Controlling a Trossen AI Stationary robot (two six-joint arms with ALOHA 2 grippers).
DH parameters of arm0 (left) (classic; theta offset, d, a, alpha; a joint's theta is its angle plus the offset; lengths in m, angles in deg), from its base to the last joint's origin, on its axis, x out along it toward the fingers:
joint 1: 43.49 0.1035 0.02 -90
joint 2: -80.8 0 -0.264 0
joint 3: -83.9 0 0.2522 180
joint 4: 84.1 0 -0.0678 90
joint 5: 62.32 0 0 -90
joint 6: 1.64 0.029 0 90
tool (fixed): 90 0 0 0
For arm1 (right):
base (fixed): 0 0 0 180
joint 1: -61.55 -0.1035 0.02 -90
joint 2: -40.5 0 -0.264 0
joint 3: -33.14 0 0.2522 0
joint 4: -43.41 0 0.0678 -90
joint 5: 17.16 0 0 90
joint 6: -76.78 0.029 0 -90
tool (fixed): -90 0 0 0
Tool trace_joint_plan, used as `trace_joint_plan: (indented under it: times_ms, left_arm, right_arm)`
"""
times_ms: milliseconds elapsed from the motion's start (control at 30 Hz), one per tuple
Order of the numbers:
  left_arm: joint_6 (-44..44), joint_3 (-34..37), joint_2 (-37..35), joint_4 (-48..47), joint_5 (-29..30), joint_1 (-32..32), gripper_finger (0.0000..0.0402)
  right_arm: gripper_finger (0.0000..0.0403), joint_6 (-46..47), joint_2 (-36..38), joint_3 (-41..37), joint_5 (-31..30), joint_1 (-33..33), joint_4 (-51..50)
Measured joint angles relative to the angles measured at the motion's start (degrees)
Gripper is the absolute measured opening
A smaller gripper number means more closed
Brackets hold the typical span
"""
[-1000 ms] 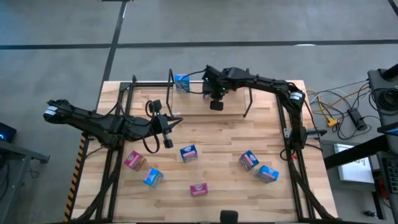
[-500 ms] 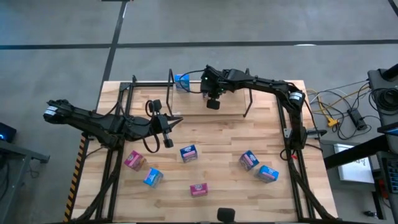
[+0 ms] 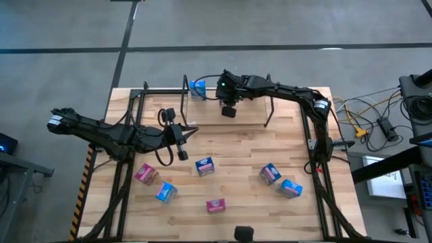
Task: Stack cereal on shelf
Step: Put the top dark blue cereal box on the shelf Adjust the dark blue cereal box
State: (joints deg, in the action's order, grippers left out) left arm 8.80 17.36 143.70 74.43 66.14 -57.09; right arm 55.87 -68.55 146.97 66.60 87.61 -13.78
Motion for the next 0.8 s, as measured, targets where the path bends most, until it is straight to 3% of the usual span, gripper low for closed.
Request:
trace_joint_plan:
  times_ms: [300, 600, 800]
  left_arm:
    - [0.25, 0.21, -0.01, -0.05, -0.27, 0.00, 0.0000]
    - [7.32, 0.85, 2.85, 4.82, -4.55, 1.83, 0.0000]
    - [9.86, 0.87, 6.55, 8.81, -14.13, 9.01, 0.0000]
  right_arm:
    - [0.0009, 3.29, 6.92, -2.98, 0.25, -2.58, -6.90]
    - [0.0009, 12.72, 22.03, -25.08, -0.01, -2.92, 11.80]
    - [0.0009, 13.90, 27.81, -34.54, -3.04, -2.80, 22.07]
